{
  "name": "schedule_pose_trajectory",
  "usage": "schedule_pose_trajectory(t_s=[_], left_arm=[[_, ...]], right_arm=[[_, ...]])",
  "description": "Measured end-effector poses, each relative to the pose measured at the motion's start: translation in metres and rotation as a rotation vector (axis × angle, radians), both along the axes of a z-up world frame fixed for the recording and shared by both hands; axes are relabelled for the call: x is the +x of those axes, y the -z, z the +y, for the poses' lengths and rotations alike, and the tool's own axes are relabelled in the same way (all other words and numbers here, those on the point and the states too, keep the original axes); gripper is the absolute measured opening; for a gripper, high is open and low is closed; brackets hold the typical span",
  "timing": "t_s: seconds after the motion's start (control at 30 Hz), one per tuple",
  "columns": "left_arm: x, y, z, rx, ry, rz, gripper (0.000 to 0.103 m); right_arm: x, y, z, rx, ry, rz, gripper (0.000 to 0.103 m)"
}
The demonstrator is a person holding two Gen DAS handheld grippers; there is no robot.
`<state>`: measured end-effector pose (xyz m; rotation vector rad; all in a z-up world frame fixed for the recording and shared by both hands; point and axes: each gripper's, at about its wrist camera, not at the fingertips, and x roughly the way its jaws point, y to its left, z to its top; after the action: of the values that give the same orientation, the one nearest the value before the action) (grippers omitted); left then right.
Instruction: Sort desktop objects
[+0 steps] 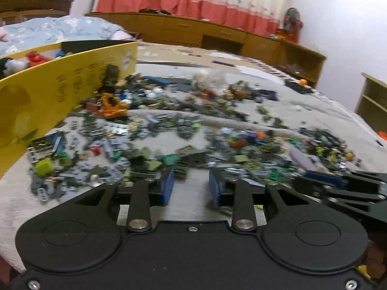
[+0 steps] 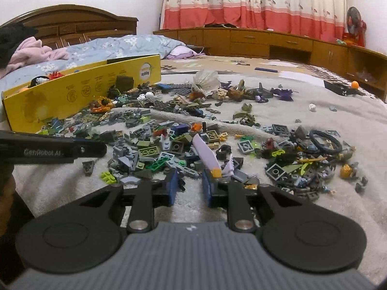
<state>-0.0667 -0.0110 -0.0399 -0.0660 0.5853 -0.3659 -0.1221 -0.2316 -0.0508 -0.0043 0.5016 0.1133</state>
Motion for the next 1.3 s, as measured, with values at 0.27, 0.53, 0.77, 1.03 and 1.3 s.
schedule_pose_trajectory(t_s=[0.27, 0.53, 0.77, 1.03, 1.3], left_arm=[[0.009, 0.005, 0.000, 0.050, 0.004, -0.024, 0.025], [0.000, -0.004, 0.004, 0.040, 0.010, -0.059, 0.014], [-0.003, -0.010, 0.029, 0.034, -0.062, -0.069, 0.014], [-0.007, -0.009, 0.056, 0.014, -0.128, -0.063, 0.014], [-0.007, -0.006, 0.066, -0.013, -0.148, -0.056, 0.014]], right_arm=[[-0.002, 0.000, 0.005, -0.002, -0.005, -0.003, 0.048], [-0.003, -0.007, 0.014, 0.002, -0.044, -0.024, 0.049], [0.011, -0.011, 0.038, 0.088, -0.146, -0.002, 0.048], [0.047, -0.016, 0.080, 0.035, -0.233, -0.016, 0.027], [0.086, -0.012, 0.090, 0.012, -0.183, 0.005, 0.028]])
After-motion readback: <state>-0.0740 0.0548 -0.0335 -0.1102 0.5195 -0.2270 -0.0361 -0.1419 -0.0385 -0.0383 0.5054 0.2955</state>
